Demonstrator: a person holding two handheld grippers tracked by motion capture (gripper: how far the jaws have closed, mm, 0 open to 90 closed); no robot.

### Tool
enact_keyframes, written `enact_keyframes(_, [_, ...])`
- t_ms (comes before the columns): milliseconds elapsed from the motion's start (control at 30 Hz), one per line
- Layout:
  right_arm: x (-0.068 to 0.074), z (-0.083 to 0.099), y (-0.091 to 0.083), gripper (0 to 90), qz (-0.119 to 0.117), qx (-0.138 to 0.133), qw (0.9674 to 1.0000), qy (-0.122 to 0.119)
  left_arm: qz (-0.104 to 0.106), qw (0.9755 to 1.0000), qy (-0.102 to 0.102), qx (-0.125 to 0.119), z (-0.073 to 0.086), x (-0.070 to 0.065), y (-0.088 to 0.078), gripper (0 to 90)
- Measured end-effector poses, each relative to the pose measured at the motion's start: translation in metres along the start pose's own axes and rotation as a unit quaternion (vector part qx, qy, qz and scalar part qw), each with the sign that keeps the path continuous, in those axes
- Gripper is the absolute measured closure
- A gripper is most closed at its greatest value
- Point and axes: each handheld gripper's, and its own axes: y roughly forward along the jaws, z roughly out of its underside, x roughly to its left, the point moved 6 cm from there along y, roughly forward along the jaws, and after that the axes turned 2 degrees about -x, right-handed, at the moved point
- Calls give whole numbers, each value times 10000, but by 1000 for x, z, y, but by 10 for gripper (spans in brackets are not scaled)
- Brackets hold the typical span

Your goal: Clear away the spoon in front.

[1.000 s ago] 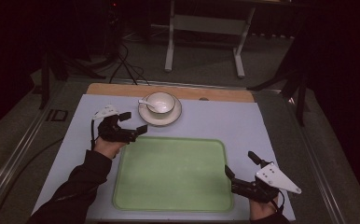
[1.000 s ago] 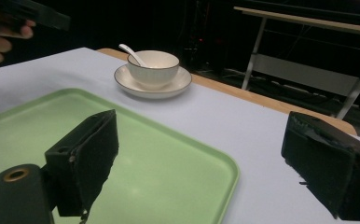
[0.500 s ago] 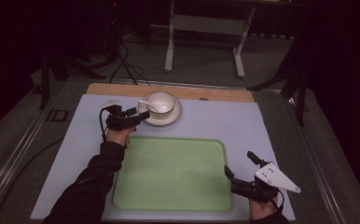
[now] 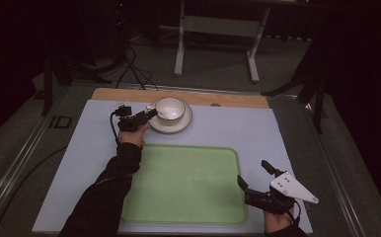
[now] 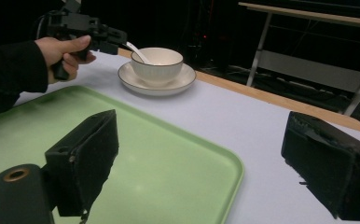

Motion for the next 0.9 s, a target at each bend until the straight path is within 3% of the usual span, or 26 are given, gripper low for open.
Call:
enact_keyframes(200, [-1,1,1,107,-5,24,10000,48,-249,9994,-213,-101,-2,8,12,412])
enact_keyframes(433, [-3,2,1,111,-22,55,9999,102,-216,9990,-375,-119,-4,8,24,507])
enact_keyframes(633, [-5,1,0,127,9,-1,9999,125,-328,9987,-348,-174,-5,8,32,610])
enact_keyframes(900, [-5,2,0,127,4,26,9999,135,-236,9988,-381,-221,-6,7,31,725])
